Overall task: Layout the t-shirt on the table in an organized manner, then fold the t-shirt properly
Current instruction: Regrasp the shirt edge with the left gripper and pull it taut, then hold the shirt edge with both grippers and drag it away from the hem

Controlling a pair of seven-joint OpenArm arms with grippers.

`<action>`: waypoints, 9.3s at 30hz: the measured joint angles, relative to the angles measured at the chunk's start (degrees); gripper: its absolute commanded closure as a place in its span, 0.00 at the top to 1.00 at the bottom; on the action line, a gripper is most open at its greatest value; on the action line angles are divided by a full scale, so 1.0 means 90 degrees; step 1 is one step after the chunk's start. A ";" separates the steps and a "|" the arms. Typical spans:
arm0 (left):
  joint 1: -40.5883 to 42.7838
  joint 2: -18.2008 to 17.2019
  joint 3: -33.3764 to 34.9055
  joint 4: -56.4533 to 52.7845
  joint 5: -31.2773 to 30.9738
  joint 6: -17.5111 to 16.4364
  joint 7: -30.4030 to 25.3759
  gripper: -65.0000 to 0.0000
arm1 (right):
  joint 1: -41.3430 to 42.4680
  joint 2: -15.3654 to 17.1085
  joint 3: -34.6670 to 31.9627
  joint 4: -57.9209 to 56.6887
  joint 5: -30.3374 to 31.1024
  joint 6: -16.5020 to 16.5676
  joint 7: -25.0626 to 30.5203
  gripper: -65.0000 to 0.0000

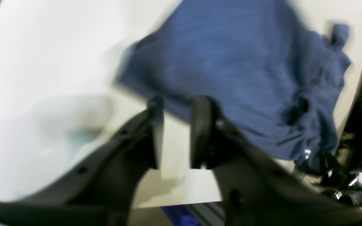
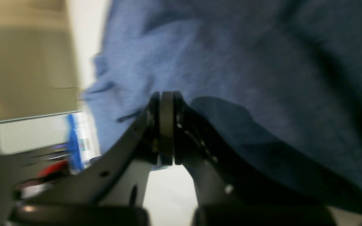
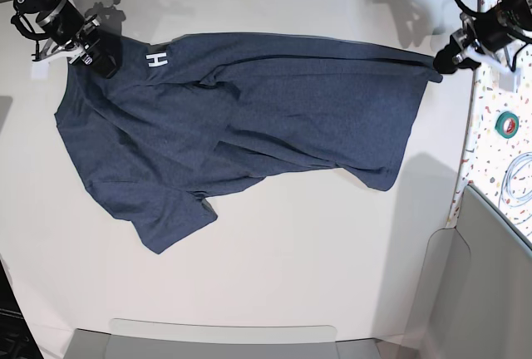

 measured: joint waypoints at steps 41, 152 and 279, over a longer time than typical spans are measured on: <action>-0.0867 -0.0066 0.2764 -0.1127 0.2769 -0.0049 -0.1195 0.06 | -0.0340 0.0017 -0.0039 0.1234 -0.2419 0.0000 -0.0027 0.00; 0.0520 -0.0032 0.3235 0.0036 0.3993 0.0000 -0.2186 0.06 | -0.1277 0.1149 -0.0039 0.1231 -0.2416 -0.0019 -0.0024 0.00; 0.1880 0.0233 0.1552 0.0352 0.4107 0.0046 -0.2011 0.06 | -0.2756 0.1904 -0.3458 0.1069 -0.8303 -0.0189 0.2713 0.00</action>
